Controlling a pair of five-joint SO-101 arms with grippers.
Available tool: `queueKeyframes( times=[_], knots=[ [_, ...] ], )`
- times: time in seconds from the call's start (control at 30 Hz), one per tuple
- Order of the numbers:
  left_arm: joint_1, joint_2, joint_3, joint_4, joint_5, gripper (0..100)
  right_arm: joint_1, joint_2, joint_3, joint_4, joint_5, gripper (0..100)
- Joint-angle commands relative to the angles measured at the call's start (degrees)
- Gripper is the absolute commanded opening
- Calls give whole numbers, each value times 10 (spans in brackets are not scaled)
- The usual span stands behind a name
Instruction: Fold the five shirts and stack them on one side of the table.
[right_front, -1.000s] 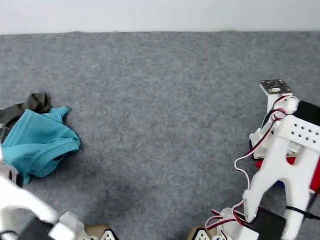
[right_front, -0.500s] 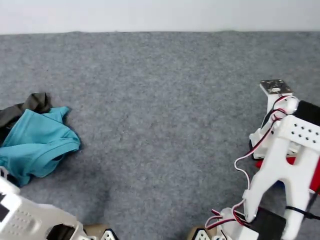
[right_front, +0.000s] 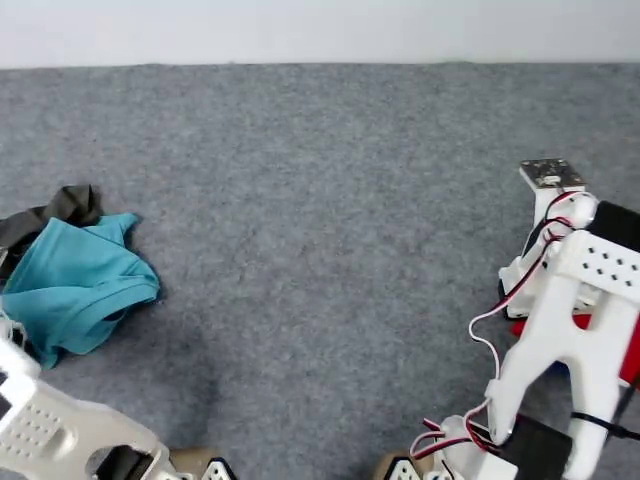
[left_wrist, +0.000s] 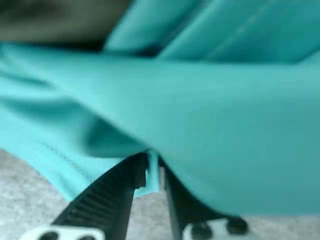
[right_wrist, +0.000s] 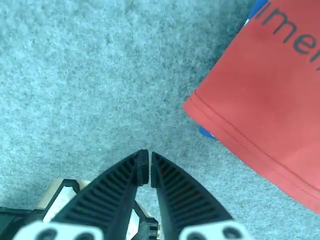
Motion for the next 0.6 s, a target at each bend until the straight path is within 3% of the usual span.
queueKeyframes(
  times=[0.0, 0.23, 0.37, 0.57],
  knots=[
    [31, -14, -6, 27, -2, 13, -6, -16, -2, 22, -4, 9],
    [110, -137, -2, 124, 3, 13, -6, -15, -2, 20, -4, 9],
    [199, -180, 7, 186, 40, 13, -6, -15, -2, 19, -4, 9],
    [372, -255, 7, 212, 136, 13, -6, -15, -2, 19, -4, 9]
  ],
)
